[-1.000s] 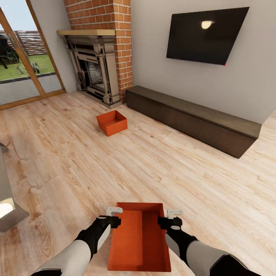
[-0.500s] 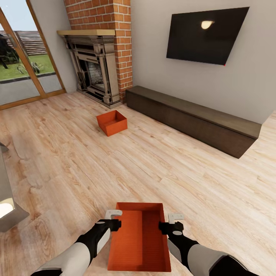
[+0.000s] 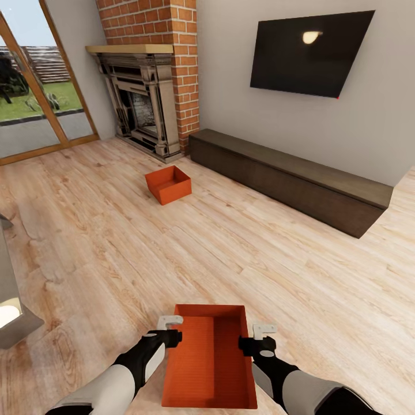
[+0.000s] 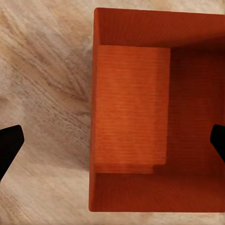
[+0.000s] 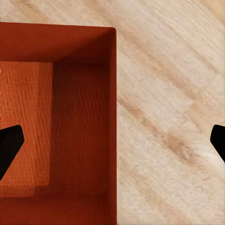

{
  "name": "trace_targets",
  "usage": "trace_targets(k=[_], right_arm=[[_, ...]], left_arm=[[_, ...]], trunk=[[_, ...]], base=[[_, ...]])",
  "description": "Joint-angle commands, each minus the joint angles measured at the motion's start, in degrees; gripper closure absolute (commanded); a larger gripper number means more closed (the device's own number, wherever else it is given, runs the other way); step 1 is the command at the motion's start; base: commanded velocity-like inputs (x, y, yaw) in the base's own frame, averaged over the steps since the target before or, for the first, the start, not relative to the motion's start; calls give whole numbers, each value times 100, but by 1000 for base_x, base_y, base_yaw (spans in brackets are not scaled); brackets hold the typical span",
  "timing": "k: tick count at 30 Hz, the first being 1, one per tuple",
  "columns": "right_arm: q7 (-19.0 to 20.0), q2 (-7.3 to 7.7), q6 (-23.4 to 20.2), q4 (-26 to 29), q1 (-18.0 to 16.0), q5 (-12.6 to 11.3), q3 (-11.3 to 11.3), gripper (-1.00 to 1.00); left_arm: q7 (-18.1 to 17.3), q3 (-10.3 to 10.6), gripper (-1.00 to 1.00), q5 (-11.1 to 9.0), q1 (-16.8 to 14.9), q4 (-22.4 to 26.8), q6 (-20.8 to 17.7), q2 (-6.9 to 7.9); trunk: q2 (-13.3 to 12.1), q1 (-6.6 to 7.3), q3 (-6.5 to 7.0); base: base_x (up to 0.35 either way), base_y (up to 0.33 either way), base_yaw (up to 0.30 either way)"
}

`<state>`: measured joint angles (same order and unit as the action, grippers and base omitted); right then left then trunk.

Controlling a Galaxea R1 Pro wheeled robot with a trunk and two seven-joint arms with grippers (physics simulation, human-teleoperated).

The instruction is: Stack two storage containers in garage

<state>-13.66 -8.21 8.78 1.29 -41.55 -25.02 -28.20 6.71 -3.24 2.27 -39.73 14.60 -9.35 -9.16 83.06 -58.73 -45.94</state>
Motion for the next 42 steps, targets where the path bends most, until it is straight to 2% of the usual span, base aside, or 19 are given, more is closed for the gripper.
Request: trace_targets(k=[1, 11, 23, 27, 31, 32, 42], right_arm=[[-8, -3, 18, -5, -3, -55, -50, -100], [3, -2, 18, -6, -2, -55, -54, -100], [3, 27, 18, 3, -2, -84, -45, -100], [3, 35, 20, 3, -2, -93, -45, -100], [3, 38, 20, 3, -2, -98, -45, -100], [3, 39, 20, 3, -2, -99, -45, -100], [3, 39, 23, 3, -2, -99, -45, -100]], left_arm=[[7, -31, -100, 25, 0, 15, -33, -4], [6, -19, -100, 51, 0, 61, -36, 122], [7, 16, -100, 112, 0, 91, -115, 113], [106, 8, -100, 105, 0, 101, -122, 103], [370, -6, -100, 72, 0, 110, -120, 87], [498, -5, -100, 64, 0, 109, -124, 87], [526, -9, -100, 63, 0, 100, -118, 92]], trunk=[[2, 0, -4], [2, 0, -4], [2, 0, -4], [2, 0, -4], [2, 0, -4], [42, -22, -22], [403, -219, -184]], base=[[0, 0, 0], [0, 0, 0], [0, 0, 0], [0, 0, 0], [0, 0, 0], [0, 0, 0], [0, 0, 0]])
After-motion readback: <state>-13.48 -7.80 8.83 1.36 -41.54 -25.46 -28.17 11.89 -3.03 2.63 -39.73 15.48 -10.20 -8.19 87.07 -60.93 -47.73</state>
